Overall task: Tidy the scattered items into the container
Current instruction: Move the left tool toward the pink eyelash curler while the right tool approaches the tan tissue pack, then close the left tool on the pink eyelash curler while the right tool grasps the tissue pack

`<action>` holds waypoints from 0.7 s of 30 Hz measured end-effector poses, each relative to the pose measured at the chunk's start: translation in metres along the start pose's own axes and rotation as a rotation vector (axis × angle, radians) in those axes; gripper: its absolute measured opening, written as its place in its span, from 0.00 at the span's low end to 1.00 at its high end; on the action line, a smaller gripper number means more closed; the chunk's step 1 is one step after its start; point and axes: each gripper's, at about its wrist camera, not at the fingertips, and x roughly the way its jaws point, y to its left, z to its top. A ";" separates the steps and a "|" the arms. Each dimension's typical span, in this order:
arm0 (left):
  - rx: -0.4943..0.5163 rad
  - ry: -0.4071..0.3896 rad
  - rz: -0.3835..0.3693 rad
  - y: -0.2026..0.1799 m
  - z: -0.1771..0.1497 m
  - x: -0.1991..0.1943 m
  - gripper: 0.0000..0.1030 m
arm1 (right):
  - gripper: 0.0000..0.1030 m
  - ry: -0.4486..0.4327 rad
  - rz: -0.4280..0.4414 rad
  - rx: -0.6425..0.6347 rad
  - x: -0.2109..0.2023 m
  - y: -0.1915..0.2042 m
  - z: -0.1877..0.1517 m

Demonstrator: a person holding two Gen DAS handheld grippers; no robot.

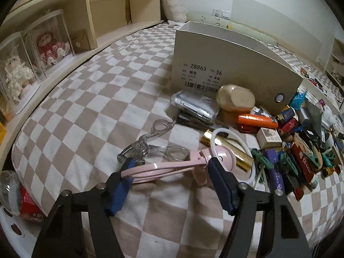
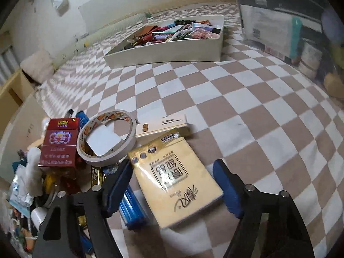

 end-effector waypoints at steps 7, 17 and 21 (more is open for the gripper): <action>-0.001 0.010 -0.034 0.003 -0.001 -0.009 0.33 | 0.65 -0.019 0.022 0.031 -0.015 -0.009 -0.011; -0.024 0.021 -0.079 0.010 -0.008 -0.025 0.17 | 0.62 -0.031 0.076 0.090 -0.038 -0.021 -0.036; -0.018 0.010 -0.103 0.009 -0.008 -0.034 0.10 | 0.61 -0.035 0.088 0.098 -0.048 -0.023 -0.047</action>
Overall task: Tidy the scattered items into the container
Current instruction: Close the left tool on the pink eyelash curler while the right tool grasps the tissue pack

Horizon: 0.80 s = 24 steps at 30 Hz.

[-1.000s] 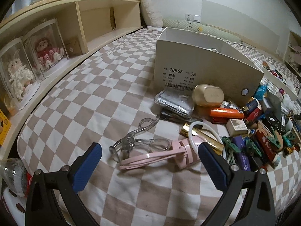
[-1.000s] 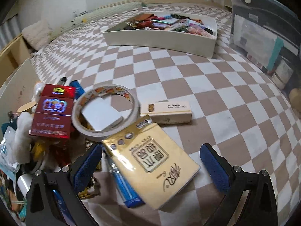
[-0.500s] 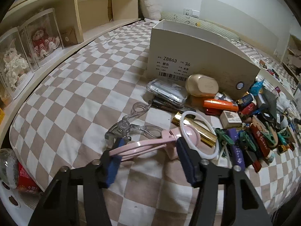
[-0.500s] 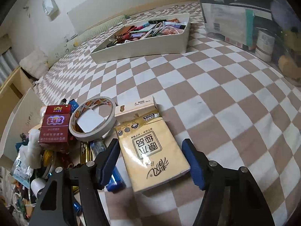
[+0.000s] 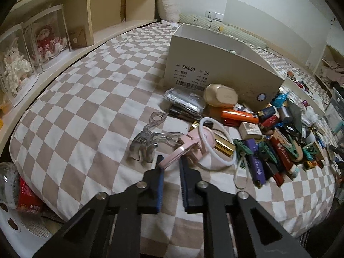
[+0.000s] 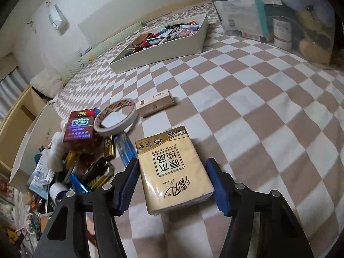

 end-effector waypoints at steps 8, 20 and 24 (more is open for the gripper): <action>0.046 -0.022 -0.047 -0.016 0.000 -0.008 0.08 | 0.60 0.002 0.025 0.016 -0.014 -0.002 -0.014; 0.183 -0.068 0.029 -0.034 -0.001 0.020 0.60 | 0.60 0.009 0.016 0.010 -0.023 -0.004 -0.019; 0.180 -0.067 0.031 -0.019 -0.002 0.019 0.70 | 0.60 0.014 0.006 0.000 -0.023 -0.004 -0.020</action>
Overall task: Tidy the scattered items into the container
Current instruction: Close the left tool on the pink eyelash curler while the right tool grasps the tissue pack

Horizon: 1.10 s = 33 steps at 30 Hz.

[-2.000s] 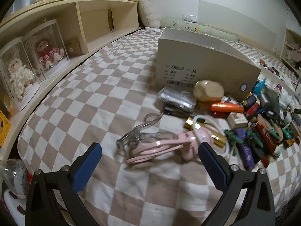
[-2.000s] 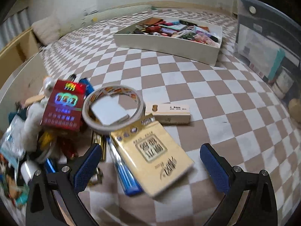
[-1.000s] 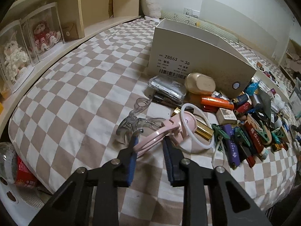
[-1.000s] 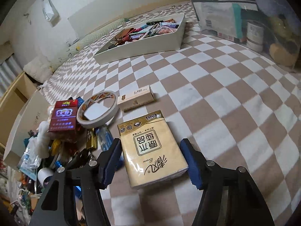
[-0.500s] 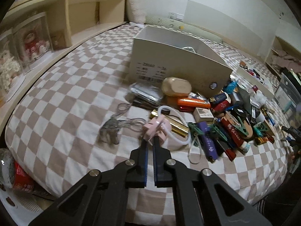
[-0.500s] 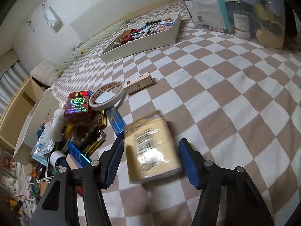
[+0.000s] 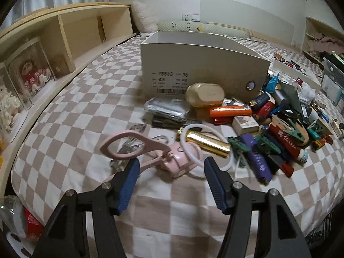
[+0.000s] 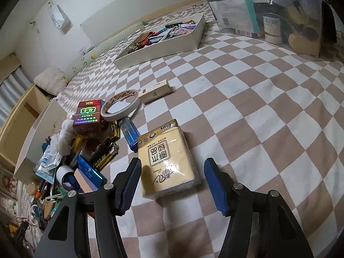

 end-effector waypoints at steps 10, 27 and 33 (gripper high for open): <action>0.090 -0.074 -0.072 0.028 0.021 -0.024 0.80 | 0.60 0.017 -0.004 -0.024 0.006 0.007 0.000; 0.424 0.364 -0.247 -0.034 0.030 0.033 0.82 | 0.60 0.025 -0.025 -0.035 0.010 0.014 -0.002; 0.400 0.423 -0.183 -0.023 0.034 0.055 0.54 | 0.60 0.026 -0.030 -0.050 0.011 0.016 -0.005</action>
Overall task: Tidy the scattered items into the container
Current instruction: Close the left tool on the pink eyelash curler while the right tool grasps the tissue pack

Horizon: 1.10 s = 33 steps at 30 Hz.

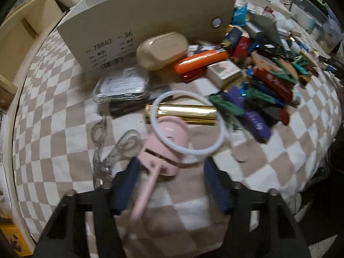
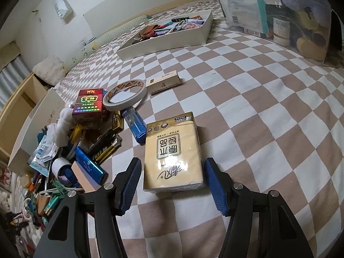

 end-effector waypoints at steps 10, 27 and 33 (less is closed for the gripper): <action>0.159 0.035 -0.023 -0.008 0.001 0.005 0.43 | 0.60 0.001 -0.001 0.000 0.002 0.001 -0.001; 0.052 -0.064 -0.090 -0.008 -0.019 -0.036 0.41 | 0.60 -0.010 0.007 -0.050 -0.004 0.011 -0.001; -0.007 -0.101 -0.088 0.007 -0.016 -0.040 0.41 | 0.60 -0.029 0.018 -0.067 -0.013 0.018 0.002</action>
